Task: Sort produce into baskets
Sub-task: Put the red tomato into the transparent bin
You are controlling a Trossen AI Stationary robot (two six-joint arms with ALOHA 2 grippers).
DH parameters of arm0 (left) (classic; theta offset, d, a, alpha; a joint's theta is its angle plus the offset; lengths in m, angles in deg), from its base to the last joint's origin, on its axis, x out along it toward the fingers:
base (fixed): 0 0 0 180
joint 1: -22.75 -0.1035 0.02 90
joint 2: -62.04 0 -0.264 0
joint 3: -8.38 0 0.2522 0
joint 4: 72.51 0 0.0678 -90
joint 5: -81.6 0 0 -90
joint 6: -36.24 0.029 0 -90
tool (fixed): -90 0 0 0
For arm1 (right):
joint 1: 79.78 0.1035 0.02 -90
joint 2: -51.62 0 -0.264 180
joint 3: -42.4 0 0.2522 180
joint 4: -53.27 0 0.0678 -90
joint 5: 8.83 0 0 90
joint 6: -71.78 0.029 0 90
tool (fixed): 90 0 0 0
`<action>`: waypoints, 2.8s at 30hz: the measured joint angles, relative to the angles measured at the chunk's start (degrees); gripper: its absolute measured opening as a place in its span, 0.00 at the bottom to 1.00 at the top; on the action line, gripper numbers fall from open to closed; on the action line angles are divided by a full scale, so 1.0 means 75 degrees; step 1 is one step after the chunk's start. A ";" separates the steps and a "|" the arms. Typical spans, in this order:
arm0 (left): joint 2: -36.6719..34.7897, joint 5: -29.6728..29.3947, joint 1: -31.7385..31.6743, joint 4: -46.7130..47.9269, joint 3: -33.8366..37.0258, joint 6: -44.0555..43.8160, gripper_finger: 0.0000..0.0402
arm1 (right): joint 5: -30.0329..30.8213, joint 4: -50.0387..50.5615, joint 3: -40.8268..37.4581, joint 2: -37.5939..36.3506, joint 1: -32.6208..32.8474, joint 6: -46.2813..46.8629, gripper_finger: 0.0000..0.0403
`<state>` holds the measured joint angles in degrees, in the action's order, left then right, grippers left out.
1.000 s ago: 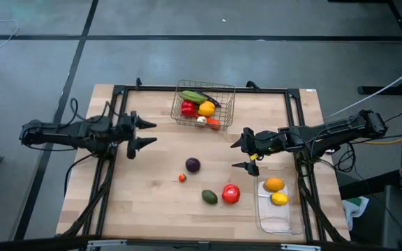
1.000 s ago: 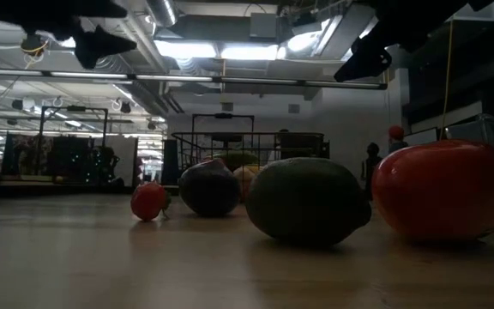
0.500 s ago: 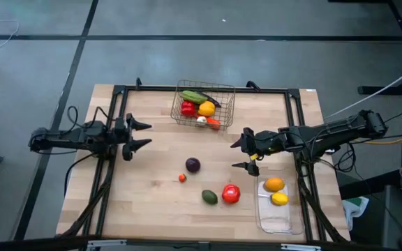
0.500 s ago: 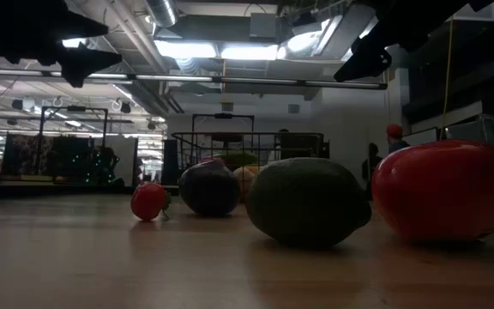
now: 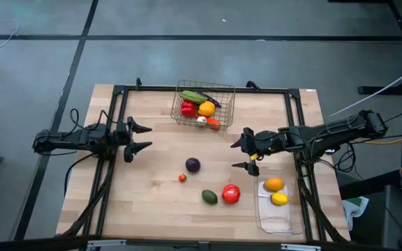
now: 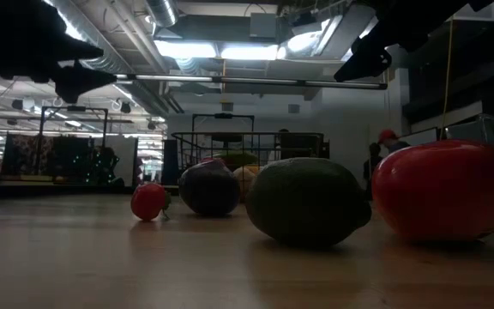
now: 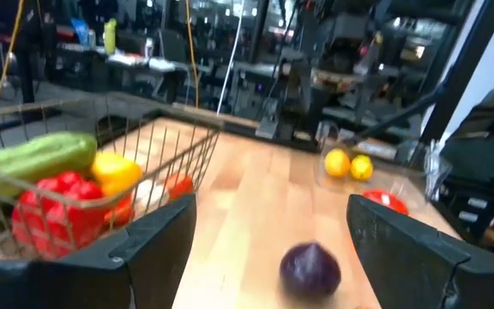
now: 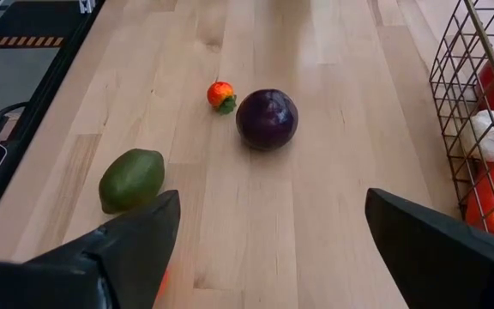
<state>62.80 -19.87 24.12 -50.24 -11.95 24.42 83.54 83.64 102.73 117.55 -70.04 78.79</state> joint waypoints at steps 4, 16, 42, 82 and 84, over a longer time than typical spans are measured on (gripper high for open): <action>0.0003 0.0000 0.0000 0.0371 0.0000 -0.0014 0.74 | 0.0000 0.0000 0.0000 0.0000 -0.0001 0.0000 0.91; 0.0003 0.0000 0.0000 0.1294 0.0000 -0.0374 0.74 | 0.0000 0.0000 0.0000 0.0000 -0.0003 0.0002 0.91; 0.0020 0.0003 0.0000 0.1875 -0.0019 -0.0371 0.75 | 0.0038 0.0245 0.0000 0.0000 0.0009 0.1075 0.98; 0.0017 0.0006 0.0000 0.1886 -0.0018 -0.0369 0.75 | 0.1306 0.1618 0.2294 0.3696 0.2751 0.4038 0.99; 0.0017 0.0006 0.0000 0.1886 -0.0020 -0.0369 0.75 | 0.1167 0.1841 0.2405 0.3791 0.2751 0.4043 0.99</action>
<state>62.93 -19.82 24.12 -36.09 -12.10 21.65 92.29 97.44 120.77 145.98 -49.41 109.12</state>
